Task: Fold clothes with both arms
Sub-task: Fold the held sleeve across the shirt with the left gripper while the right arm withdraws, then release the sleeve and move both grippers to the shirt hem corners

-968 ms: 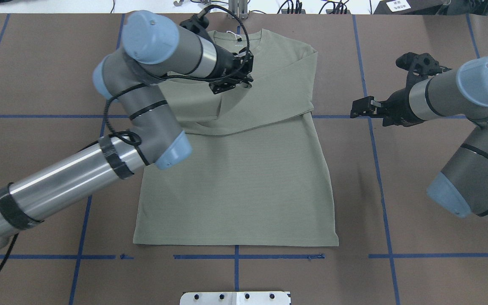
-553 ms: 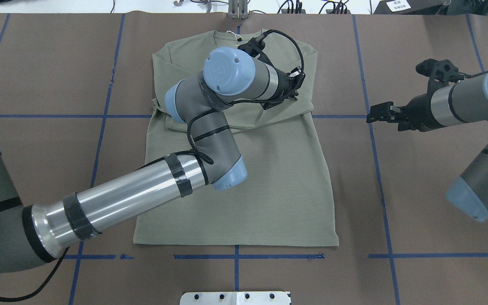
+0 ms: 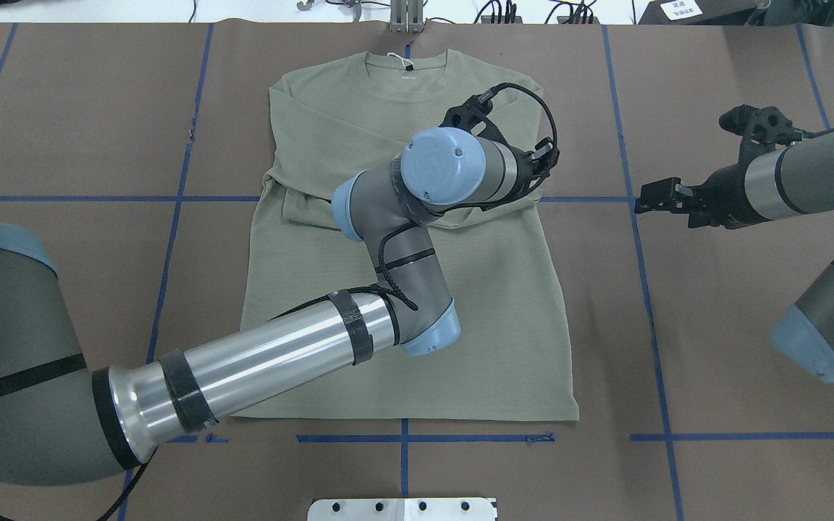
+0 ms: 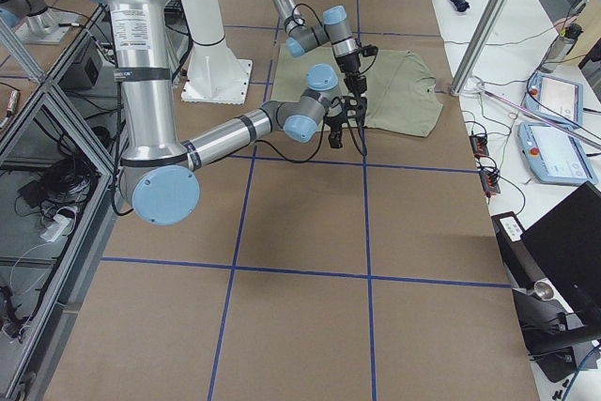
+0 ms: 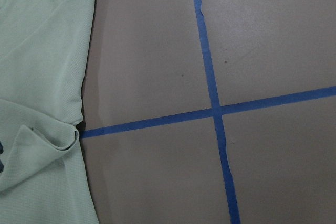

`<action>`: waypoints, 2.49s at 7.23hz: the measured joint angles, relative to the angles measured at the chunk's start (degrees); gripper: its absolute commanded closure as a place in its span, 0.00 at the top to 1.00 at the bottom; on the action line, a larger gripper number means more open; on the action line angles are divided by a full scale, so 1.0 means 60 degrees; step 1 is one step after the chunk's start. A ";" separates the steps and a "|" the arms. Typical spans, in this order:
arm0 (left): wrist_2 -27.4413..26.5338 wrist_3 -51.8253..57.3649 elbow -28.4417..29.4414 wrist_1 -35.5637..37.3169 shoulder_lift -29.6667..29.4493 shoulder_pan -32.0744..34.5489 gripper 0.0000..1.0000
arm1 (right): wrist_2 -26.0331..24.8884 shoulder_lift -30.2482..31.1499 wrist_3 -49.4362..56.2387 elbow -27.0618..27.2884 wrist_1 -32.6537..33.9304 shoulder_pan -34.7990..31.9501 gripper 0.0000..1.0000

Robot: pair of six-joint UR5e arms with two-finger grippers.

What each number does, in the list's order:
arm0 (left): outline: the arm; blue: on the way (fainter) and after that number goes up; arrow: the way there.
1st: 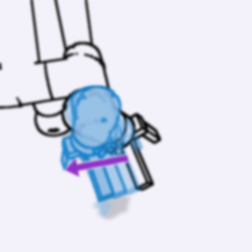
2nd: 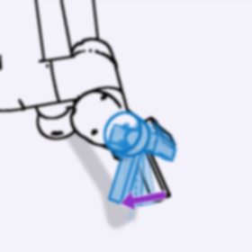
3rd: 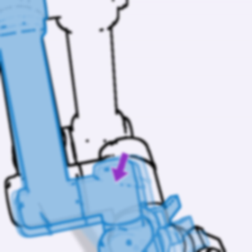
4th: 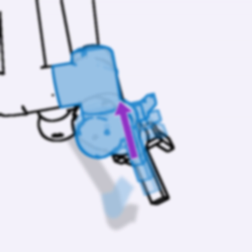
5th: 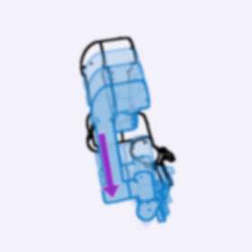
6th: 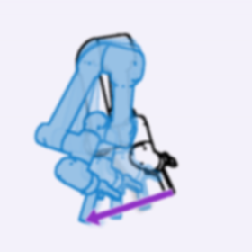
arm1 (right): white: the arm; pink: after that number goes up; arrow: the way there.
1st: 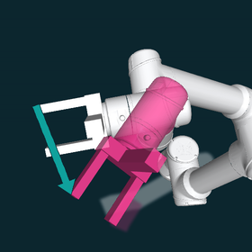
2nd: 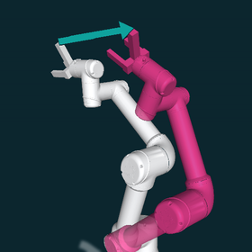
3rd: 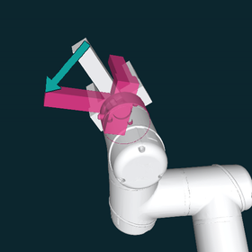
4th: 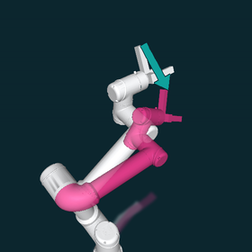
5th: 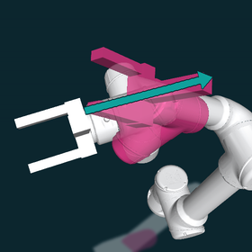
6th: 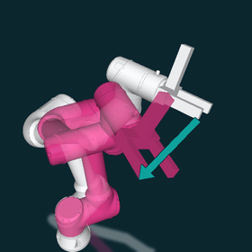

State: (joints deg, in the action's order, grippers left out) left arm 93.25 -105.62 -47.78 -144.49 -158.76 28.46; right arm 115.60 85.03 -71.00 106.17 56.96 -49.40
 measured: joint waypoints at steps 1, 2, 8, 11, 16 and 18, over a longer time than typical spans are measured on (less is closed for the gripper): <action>-0.0185 -0.0007 0.0035 -0.0020 -0.0027 -0.0066 0.72 | -0.0021 -0.0002 -0.0010 -0.0007 -0.0001 0.0013 1.00; -0.0220 -0.0004 -0.0208 -0.0007 0.0038 -0.0064 0.70 | -0.0036 -0.0034 -0.0046 -0.0009 -0.0001 0.0027 1.00; 0.1822 0.2752 -0.7081 0.3063 0.4815 0.1056 0.67 | -0.2908 -0.0170 -0.4329 0.1269 0.0679 0.3238 0.98; 0.2162 0.3678 -0.8614 0.3358 0.6576 0.1267 0.69 | -0.6109 -0.0127 -0.6618 0.2178 0.2830 0.6646 0.93; 0.2164 0.3658 -0.8671 0.3340 0.6781 0.1264 0.70 | -0.6913 0.0433 -0.8069 0.2101 0.3060 0.7754 0.55; 0.2155 0.3660 -0.8674 0.3340 0.6796 0.1265 0.70 | -0.6930 0.0444 -0.8087 0.2090 0.3061 0.7746 0.00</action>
State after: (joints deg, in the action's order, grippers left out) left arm 106.18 -83.65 -99.82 -124.45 -117.99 36.05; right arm 74.02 87.70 -119.53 118.71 75.32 -2.92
